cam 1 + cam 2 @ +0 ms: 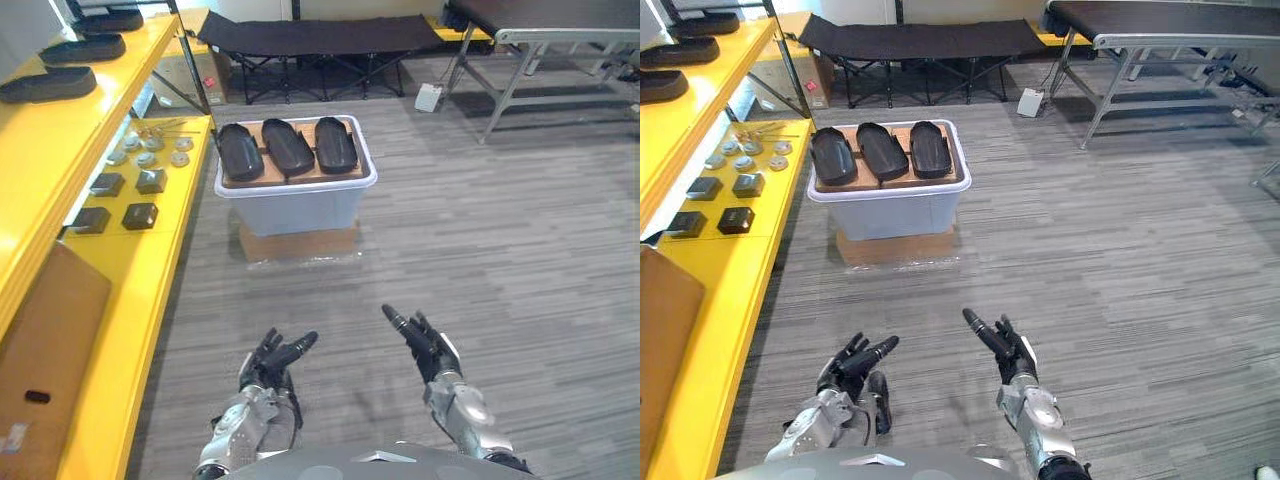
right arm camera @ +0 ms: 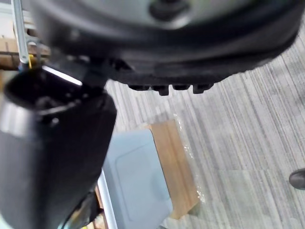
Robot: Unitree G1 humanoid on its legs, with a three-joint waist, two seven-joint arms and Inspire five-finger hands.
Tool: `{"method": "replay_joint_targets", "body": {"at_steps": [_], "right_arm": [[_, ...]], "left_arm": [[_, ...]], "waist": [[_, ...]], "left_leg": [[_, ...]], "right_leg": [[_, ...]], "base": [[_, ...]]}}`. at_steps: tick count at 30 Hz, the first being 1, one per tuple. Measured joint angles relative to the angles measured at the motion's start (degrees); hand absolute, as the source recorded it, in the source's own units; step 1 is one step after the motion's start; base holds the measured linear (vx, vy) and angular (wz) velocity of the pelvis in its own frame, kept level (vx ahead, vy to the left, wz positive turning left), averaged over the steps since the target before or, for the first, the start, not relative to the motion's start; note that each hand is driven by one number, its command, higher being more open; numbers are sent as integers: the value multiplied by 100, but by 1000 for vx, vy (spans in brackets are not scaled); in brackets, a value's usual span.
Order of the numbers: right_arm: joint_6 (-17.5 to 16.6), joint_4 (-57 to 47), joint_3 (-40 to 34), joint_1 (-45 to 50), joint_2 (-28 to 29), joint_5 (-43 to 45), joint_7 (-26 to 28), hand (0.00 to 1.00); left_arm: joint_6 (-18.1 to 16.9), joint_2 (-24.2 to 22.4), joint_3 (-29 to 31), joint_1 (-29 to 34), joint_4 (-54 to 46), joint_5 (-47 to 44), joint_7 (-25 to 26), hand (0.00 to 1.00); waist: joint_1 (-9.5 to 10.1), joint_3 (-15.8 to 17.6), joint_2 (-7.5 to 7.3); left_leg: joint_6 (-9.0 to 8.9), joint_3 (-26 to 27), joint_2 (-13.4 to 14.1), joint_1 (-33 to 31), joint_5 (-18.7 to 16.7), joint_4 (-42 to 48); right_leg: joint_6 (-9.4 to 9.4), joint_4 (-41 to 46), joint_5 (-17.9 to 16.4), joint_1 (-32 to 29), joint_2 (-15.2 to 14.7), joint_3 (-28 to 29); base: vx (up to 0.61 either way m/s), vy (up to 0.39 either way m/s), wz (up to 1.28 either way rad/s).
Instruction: Walk over and take three plastic housings, then place them on the shelf
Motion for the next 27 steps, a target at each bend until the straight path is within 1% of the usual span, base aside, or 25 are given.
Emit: {"method": "replay_joint_targets", "body": {"at_steps": [1,2,3,4,5,6,7,9,10,11,12,13,14,15,16,17,18,19,20,21,22,23,24,26,27], "right_arm": [[3,8,-11,7,73,50,-72,100],[18,21,3,3,97,81,-101,100],[36,64,17,18,158,160,-97,100],[45,78,10,31,201,157,-103,100],[43,84,9,29,256,152,-96,100],[34,75,10,33,281,151,-92,100],[-22,43,14,40,317,146,-83,100],[-32,-41,8,-34,309,95,-70,100],[-43,-40,-3,-40,274,26,-70,100],[-44,-43,-3,-14,279,3,-69,100],[-46,-43,-3,108,306,-12,-69,100],[-46,-41,-3,182,319,-35,-72,100],[-47,-38,6,370,373,-95,-91,100],[-50,-23,-7,473,355,-120,-135,100],[-49,-18,-27,482,291,-118,-187,100],[-51,-42,-144,469,150,-115,-250,100],[-60,-57,-183,440,79,-118,-304,100],[-101,-76,-291,407,-26,-131,-396,100],[-135,-92,-469,386,-83,-150,-478,100],[-133,-108,-554,400,-122,-186,-514,100],[-129,-291,-673,540,-139,-310,-553,100],[-130,-701,-775,731,-121,-481,-552,100],[-134,-935,-823,807,-121,-532,-534,100],[-159,-1680,-973,1035,-120,-640,-414,100],[-163,-1990,-1020,1134,-125,-701,-346,100]], "left_arm": [[-4,-1,7,-40,-8,15,12,100],[-6,-6,50,-66,-12,28,23,100],[-8,16,61,4,-99,39,31,100],[-8,35,52,41,-153,58,69,100],[-13,42,52,50,-177,75,154,100],[-18,43,52,45,-181,71,178,100],[-23,47,48,-7,-238,63,208,100],[-38,96,10,-129,-418,63,247,100],[-43,127,-33,-305,-379,34,259,100],[-55,182,-45,-330,-382,16,253,100],[-109,288,-49,-359,-379,-8,239,100],[-131,340,-52,-368,-380,-8,222,100],[-163,449,-46,-280,-413,-23,176,100],[-193,513,2,-211,-364,-142,125,100],[-192,454,4,-183,-328,-183,127,100],[-203,303,-51,-13,-327,-228,116,100],[-205,222,-64,78,-307,-228,111,100],[-245,111,-59,181,-148,-231,102,100],[-250,-64,-65,204,-65,-232,94,100],[-253,-141,-64,243,-65,-231,96,100],[-277,-260,-65,270,-71,-202,119,100],[-404,-280,-62,272,-161,-146,142,100],[-506,-280,-62,269,-265,-147,171,100],[-890,-281,-44,248,-916,-146,393,100],[-1121,-283,-42,200,-1279,-115,598,100]], "waist": [[48,-42,-141],[47,-37,-159],[43,-24,-146],[39,5,-104],[71,67,-8],[61,57,60],[32,48,156],[-4,93,238],[-62,176,330],[-85,180,331],[-96,209,201],[-97,228,148],[-98,201,-33],[-150,119,-178],[-174,89,-49],[-148,1,330],[-142,-60,445],[-106,-129,687],[-139,-83,802],[-170,-38,850],[-212,115,844],[-213,129,771],[-229,131,744],[-290,117,697],[-345,104,669]], "left_leg": [[319,36,-222,28,-149,50],[450,47,-384,180,-285,-1],[509,23,-486,479,-408,-105],[583,-7,-486,647,-428,-114],[600,-69,-435,988,-564,-147],[584,-120,-400,1113,-619,-203],[548,-208,-336,1303,-673,-358],[481,-340,-262,1470,-720,-520],[412,-516,-137,1579,-778,-523],[328,-639,-85,1654,-830,-515],[194,-774,-110,1803,-958,-448],[108,-856,-120,1898,-1093,-392],[-53,-1059,-175,1995,-1427,-113],[-170,-1349,-185,1977,-1835,303],[-199,-1448,-60,1954,-1991,440],[-285,-1497,269,1922,-2214,555],[-255,-1484,422,1969,-2280,534],[-83,-1449,560,1920,-2217,753],[-160,-1322,717,1424,-1804,1731],[-259,-1312,822,1182,-1497,2263],[-332,-1180,1062,824,-1247,3003],[-285,-655,1198,743,-1435,2823],[-251,-476,1205,732,-1456,2540],[-242,-73,1217,567,-1408,1553],[-278,46,1225,467,-1282,1172]], "right_leg": [[48,1049,-42,-364,-361,-36],[227,2432,289,-973,-792,-112],[150,3461,1007,-1346,-1099,-113],[127,3802,975,-1438,-1183,-111],[79,4043,512,-1559,-1180,-205],[54,3971,344,-1654,-1112,-306],[-11,3517,168,-1900,-977,-524],[28,2473,208,-2410,-706,-616],[267,1486,416,-2591,-428,-565],[378,801,723,-2691,-276,-409],[454,250,1198,-2788,-251,-211],[468,146,1382,-2786,-257,-93],[441,105,1500,-2735,-282,121],[242,358,1958,-2706,-244,425],[202,603,1972,-2748,-96,474],[-10,912,1829,-2859,203,488],[-125,1002,1746,-2876,314,455],[-211,1093,1510,-2893,398,329],[-241,1075,1370,-2790,414,225],[-265,920,1362,-2596,435,156],[-290,515,1384,-2084,500,20],[-325,177,1409,-1696,477,-27],[-324,32,1411,-1601,474,-35],[-312,-310,1460,-1410,461,-57],[-233,-340,1535,-1408,421,-101]], "base": [[509,187,8],[617,224,22],[497,219,28],[503,162,24],[382,91,16],[438,71,25],[403,37,28],[457,-25,40],[366,-80,62],[452,-166,87],[375,-186,77],[387,-235,89],[435,-395,99],[359,-337,98],[492,-448,65],[217,-183,17],[465,-286,1],[400,-198,15],[481,-253,30],[385,-210,55],[395,-170,46],[379,-133,34],[335,-103,0],[319,-40,-7],[341,31,-5]]}}
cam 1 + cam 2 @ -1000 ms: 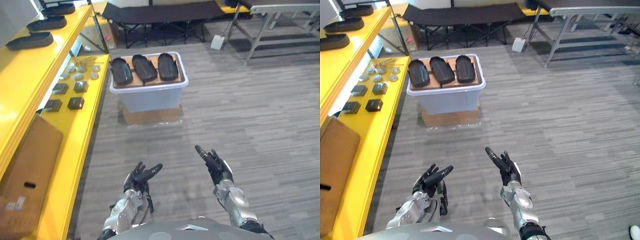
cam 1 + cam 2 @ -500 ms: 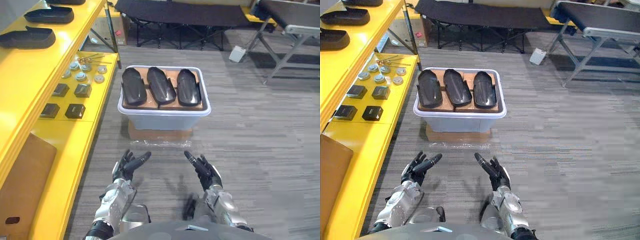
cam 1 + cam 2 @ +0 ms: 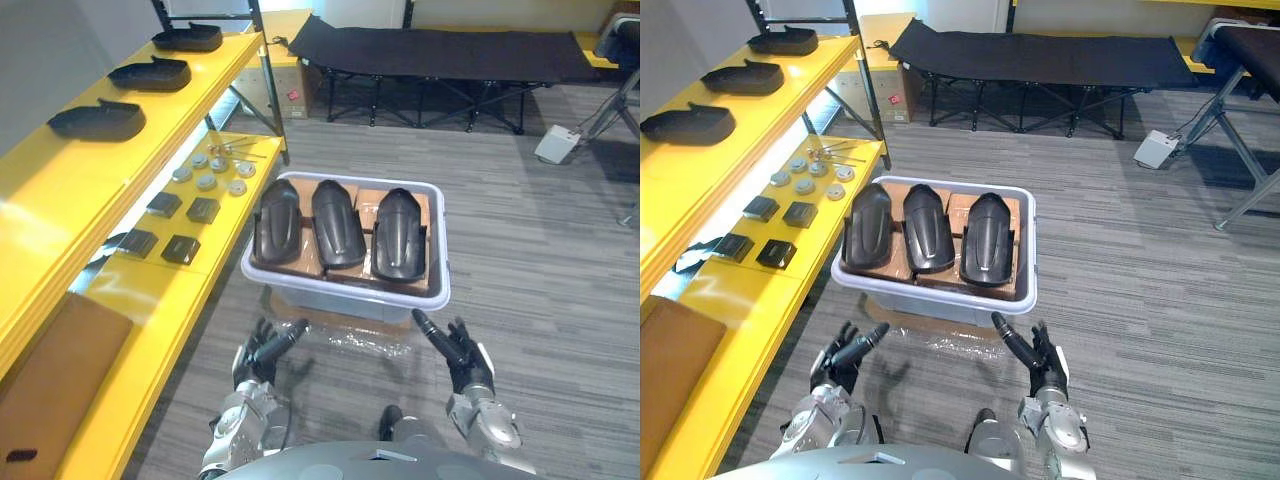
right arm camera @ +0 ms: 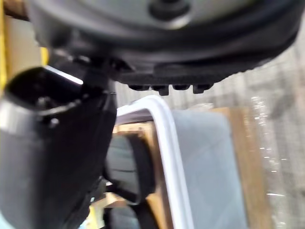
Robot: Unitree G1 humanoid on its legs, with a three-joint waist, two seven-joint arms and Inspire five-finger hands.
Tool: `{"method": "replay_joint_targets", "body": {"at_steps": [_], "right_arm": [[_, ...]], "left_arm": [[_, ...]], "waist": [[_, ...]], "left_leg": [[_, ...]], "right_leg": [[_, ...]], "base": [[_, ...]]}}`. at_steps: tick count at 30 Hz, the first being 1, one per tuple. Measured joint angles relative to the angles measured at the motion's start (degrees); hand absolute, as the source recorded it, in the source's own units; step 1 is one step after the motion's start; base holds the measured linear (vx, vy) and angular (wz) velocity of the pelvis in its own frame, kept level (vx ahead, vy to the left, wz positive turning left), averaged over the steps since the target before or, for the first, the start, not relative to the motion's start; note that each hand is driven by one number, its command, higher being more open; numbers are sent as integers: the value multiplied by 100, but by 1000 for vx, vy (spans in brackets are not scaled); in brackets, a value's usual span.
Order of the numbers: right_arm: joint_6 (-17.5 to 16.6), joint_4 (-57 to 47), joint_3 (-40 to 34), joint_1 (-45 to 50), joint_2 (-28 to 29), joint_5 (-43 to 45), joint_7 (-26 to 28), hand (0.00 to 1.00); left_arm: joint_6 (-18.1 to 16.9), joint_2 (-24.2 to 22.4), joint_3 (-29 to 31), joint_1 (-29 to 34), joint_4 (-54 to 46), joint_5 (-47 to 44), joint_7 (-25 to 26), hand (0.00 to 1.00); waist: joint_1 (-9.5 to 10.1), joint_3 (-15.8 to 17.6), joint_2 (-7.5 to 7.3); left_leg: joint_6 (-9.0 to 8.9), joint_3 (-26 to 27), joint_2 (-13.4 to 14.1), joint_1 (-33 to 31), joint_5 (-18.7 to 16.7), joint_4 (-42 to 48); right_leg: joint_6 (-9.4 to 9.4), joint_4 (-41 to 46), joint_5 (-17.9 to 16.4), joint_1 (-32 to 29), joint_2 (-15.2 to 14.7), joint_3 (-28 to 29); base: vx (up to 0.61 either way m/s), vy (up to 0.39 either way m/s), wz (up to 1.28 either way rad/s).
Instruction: Walk over and take three plastic housings, then place them on the shelf
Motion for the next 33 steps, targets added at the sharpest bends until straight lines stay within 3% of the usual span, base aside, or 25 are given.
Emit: {"method": "replay_joint_targets", "body": {"at_steps": [1,2,3,4,5,9,15,21,26,29,30,32,33], "right_arm": [[-13,-289,-14,118,-48,-36,54,100],[-12,-544,-19,328,-120,-37,150,100],[-6,-633,-29,432,-135,-30,191,100],[-1,-677,-43,519,-138,-30,233,100],[318,-1261,559,1716,370,134,818,100],[394,-1267,632,1603,395,140,883,100],[249,-2540,671,2218,385,247,879,100],[92,-3279,633,1920,70,496,427,100],[296,-3092,394,1666,-171,738,-180,100],[331,-2557,270,1383,-388,643,-518,100],[380,-2277,197,1068,-463,633,-680,100],[389,-1907,65,538,-544,628,-923,100],[361,-1259,-213,-546,-549,630,-1284,100]], "left_arm": [[-297,-13,11,-77,-492,22,339,100],[-595,-18,37,-131,-1164,308,903,100],[-678,-24,72,-133,-1417,491,1162,100],[-735,-5,125,-145,-1655,648,1372,100],[-625,159,658,35,-2579,1321,3043,100],[-492,98,685,484,-2575,1312,3341,100],[-664,1,426,1144,-2854,1311,3303,100],[-770,270,-83,1150,-3353,1256,2448,100],[-749,296,-342,1162,-3396,1001,1863,100],[-750,447,-395,1109,-3396,1000,1595,100],[-751,566,-430,1031,-3396,1000,1458,100],[-758,685,-466,829,-3394,1019,1324,100],[-796,847,-436,313,-3392,1065,1293,100]], "waist": [[-57,2,-32],[-52,-22,3],[-60,-47,38],[-64,-71,47],[-216,-209,-573],[-177,-227,-589],[-204,-276,-600],[-204,-427,-627],[-207,-483,-577],[-206,-444,-626],[-204,-382,-547],[-186,-157,-553],[-165,250,-584]], "left_leg": [[-47,107,-54,-22,276,-490],[-2,229,-83,107,823,-1103],[21,247,-106,139,1185,-1276],[-240,229,-144,188,1291,-1342],[-29,285,-831,745,1174,-1844],[-30,307,-845,787,1139,-1867],[-127,492,-846,992,1086,-2111],[-138,697,-924,1092,1114,-2294],[-131,769,-949,1076,1229,-2430],[-148,726,-784,718,1127,-1972],[-156,655,-607,410,990,-1518],[-129,537,-424,28,866,-1078],[-51,398,-329,-450,900,-878]], "right_leg": [[36,-1,22,32,-46,-11],[98,21,16,52,-57,-14],[162,42,-19,55,-54,-16],[247,86,-76,67,-98,-8],[544,89,33,444,-676,-576],[546,92,40,505,-670,-682],[542,-42,38,552,-626,-655],[536,-209,34,549,-658,-526],[529,-311,29,493,-612,-526],[525,-306,27,367,-559,-538],[500,-290,56,268,-483,-557],[461,-265,114,105,-381,-575],[402,-160,208,-271,-322,-611]], "base": [[371,145,-28],[372,191,-33],[307,221,-34],[599,398,24],[580,352,33],[164,72,14],[-26,-2,-13],[-90,5,-17],[-68,-21,-5],[-68,-21,5],[-103,0,10],[-175,36,10],[-291,74,16]]}}
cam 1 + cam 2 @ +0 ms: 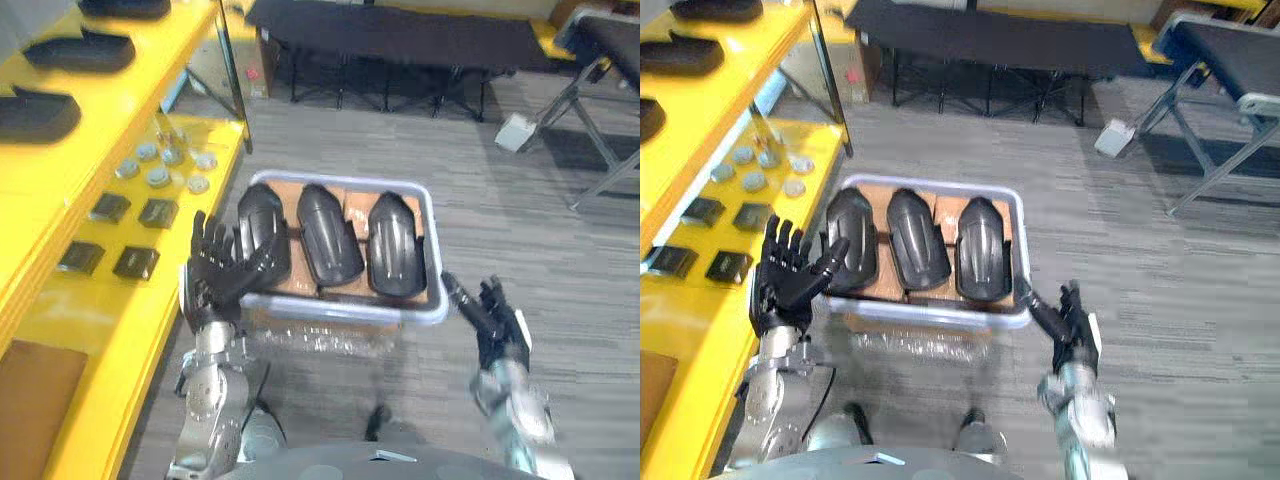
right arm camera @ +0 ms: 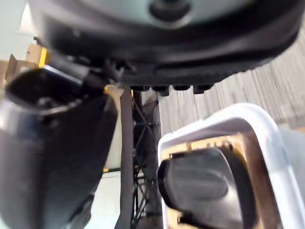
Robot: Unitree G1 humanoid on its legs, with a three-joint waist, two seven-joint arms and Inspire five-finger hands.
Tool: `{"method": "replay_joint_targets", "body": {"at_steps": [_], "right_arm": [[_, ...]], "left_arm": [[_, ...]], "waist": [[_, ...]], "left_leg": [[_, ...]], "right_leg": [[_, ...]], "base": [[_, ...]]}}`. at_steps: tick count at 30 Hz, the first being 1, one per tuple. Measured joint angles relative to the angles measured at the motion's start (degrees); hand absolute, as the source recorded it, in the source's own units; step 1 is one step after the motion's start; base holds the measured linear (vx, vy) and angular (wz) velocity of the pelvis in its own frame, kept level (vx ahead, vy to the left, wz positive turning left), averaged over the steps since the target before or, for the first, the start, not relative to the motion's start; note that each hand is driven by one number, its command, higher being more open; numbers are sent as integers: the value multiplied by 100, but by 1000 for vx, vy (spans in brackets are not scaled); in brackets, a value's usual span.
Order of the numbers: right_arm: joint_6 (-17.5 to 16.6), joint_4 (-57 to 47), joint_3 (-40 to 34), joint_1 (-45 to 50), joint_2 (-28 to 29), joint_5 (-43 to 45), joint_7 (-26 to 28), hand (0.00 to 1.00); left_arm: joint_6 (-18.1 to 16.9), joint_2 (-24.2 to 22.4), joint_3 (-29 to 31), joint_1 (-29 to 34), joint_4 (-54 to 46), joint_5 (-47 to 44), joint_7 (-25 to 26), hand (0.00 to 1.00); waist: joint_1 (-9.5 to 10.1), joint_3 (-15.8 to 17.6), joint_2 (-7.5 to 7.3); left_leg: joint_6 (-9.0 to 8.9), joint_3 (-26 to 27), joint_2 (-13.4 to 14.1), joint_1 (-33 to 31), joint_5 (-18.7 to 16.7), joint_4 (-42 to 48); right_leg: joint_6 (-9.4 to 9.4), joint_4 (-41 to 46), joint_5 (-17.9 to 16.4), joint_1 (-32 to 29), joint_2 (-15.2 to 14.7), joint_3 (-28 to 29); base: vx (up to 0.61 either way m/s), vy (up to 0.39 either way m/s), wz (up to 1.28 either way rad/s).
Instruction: Walk over and take three plastic housings, then place them on the shelf
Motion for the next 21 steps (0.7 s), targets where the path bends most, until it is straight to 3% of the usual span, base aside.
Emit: {"method": "replay_joint_targets", "body": {"at_steps": [2,5,9,11,14,21], "right_arm": [[-78,587,-302,-998,-63,-3,-473,100],[-215,793,-395,-1553,-293,-60,-791,100],[-272,1853,-464,-2469,-758,-46,-901,100],[-270,2632,-466,-3019,-1124,-50,-918,100],[-270,3059,-465,-3435,-1382,-45,-945,100],[-63,3960,-323,-4007,-1749,-231,-952,100]], "left_arm": [[-25,115,11,-535,55,42,12,100],[-49,132,66,-666,83,40,43,100],[-113,164,186,-792,149,21,-24,100],[-115,158,168,-872,285,19,-216,100],[-115,140,122,-916,404,19,-435,100],[-117,131,19,-943,505,-23,-654,100]], "waist": [[119,427,-124],[259,754,-115],[390,875,-77],[514,941,35],[584,1019,135],[661,1139,182]], "left_leg": [[102,-46,-9,-395,186,-11],[152,-106,-72,-509,228,-17],[209,-251,-197,-721,440,-193],[229,-330,-227,-817,470,-196],[245,-416,-267,-917,494,-196],[267,-619,-339,-1099,508,-166]], "right_leg": [[-60,-3,178,-384,4,-38],[-41,-32,234,-441,-29,-70],[-50,-54,259,-604,-71,-214],[-49,-54,263,-644,-77,-272],[-51,-53,273,-680,-91,-348],[-51,-28,273,-733,-129,-452]], "base": [[-243,67,13],[-88,54,13],[-3,19,21],[10,13,18],[12,16,14],[-1,26,13]]}}
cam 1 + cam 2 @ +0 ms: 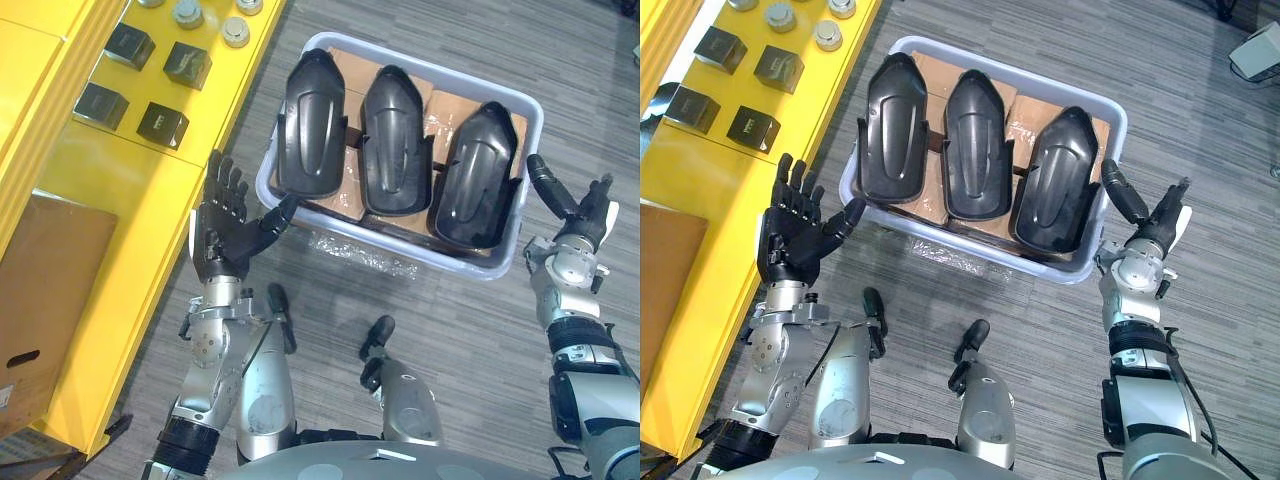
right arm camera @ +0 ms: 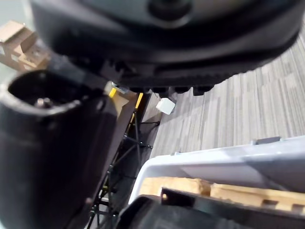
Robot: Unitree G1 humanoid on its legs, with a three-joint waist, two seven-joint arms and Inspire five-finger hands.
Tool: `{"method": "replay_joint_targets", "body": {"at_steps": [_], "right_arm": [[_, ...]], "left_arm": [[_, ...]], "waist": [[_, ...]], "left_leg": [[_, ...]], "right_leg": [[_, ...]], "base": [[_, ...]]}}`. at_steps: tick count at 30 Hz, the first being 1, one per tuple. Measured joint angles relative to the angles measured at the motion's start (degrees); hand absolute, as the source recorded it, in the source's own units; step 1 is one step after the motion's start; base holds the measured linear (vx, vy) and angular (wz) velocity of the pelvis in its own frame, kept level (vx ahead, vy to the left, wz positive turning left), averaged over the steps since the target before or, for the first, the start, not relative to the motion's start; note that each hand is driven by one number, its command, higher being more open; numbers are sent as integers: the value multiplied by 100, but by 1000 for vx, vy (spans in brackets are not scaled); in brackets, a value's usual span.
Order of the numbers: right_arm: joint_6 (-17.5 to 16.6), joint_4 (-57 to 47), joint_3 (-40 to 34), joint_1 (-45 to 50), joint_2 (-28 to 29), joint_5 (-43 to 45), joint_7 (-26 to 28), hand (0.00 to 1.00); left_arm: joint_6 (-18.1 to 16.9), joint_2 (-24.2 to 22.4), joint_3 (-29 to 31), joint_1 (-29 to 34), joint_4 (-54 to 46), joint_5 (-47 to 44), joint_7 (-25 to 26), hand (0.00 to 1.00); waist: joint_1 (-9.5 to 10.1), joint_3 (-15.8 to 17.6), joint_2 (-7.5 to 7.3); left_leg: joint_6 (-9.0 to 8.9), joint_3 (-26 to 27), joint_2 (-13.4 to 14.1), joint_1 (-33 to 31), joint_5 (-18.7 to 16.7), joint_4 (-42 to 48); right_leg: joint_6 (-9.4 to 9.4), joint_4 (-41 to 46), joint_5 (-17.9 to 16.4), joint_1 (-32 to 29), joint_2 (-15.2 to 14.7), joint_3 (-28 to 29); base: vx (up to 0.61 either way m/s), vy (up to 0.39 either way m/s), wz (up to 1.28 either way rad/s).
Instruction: Walk over and take three plastic housings, then place them on the shelf
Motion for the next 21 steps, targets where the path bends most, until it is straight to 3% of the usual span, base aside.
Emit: {"method": "replay_joint_targets", "body": {"at_steps": [5,10,21], "right_arm": [[370,626,4,-345,-333,-229,104,100],[862,1017,319,-630,-616,-442,490,100],[1125,1609,884,-1434,-892,-896,769,100]], "left_arm": [[1,-98,-54,-11,65,-86,-31,100],[18,-98,-59,-32,217,-245,-97,100],[20,-218,-121,-65,273,-416,-137,100]], "waist": [[19,153,232],[85,194,301],[172,241,482]], "left_leg": [[68,-124,-83,-100,46,5],[105,-237,-97,-305,81,101],[201,-374,-232,-600,261,69]], "right_leg": [[15,219,-88,-92,-99,-108],[2,638,-277,-345,-203,-157],[-8,1228,-491,-775,-453,-240]], "base": [[-40,32,12],[-35,23,9],[-41,3,9]]}}
